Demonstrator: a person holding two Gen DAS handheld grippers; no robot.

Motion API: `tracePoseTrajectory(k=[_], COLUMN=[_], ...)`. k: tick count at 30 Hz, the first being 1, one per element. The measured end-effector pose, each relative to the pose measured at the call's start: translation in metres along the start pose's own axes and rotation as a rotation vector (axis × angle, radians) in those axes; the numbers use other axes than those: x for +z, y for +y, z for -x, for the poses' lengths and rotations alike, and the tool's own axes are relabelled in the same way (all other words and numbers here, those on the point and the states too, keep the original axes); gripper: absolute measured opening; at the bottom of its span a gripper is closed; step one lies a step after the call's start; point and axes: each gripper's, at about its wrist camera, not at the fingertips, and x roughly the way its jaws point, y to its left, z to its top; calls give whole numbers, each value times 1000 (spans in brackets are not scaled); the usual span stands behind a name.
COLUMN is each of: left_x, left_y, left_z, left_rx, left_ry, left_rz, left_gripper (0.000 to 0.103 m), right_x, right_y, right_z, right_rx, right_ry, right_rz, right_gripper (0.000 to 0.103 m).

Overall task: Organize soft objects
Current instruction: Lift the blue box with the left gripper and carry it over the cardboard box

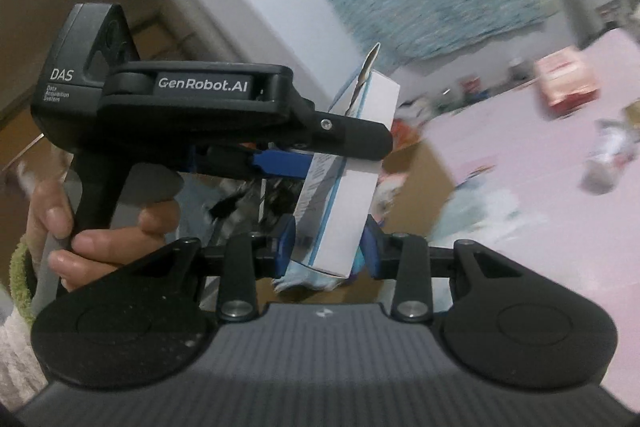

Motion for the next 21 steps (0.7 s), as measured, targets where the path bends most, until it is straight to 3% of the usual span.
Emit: tracePoseTrajectory(k=[5, 12, 21], left_x=[-13, -29, -49], left_y=[60, 119, 158], left_z=[6, -4, -18], left_rx=[35, 87, 201], left_ry=[3, 11, 28], left_rz=[125, 216, 256], left_gripper=[72, 72, 72], right_x=[-10, -15, -23], right_y=[20, 13, -27], right_z=[-41, -63, -30], right_rx=[50, 22, -70], right_ry=[98, 151, 112], right_rz=[7, -5, -74], right_gripper=[35, 35, 35])
